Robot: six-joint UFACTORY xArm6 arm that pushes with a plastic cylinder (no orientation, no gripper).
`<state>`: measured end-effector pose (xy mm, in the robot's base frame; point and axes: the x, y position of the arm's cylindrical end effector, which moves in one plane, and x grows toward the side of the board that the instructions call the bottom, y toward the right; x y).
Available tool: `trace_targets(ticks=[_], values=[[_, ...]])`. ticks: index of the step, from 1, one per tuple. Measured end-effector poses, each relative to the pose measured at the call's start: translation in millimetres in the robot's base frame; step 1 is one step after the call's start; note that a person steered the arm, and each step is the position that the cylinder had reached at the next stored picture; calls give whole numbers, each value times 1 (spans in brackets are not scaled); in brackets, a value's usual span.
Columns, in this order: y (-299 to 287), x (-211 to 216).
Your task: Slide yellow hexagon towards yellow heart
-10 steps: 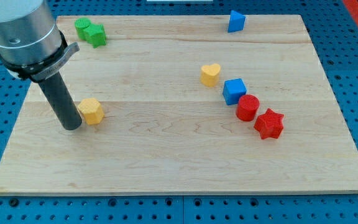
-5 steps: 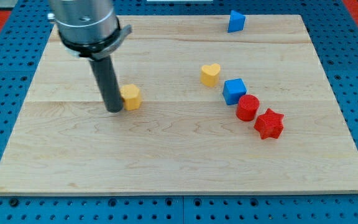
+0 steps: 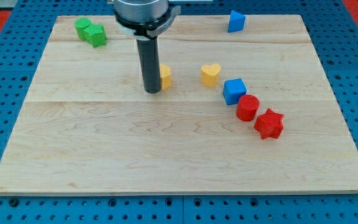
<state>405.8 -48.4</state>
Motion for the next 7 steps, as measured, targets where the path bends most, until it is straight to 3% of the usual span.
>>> trace_targets(ticks=[3, 6, 7], values=[[0, -51], [63, -57], [41, -60]])
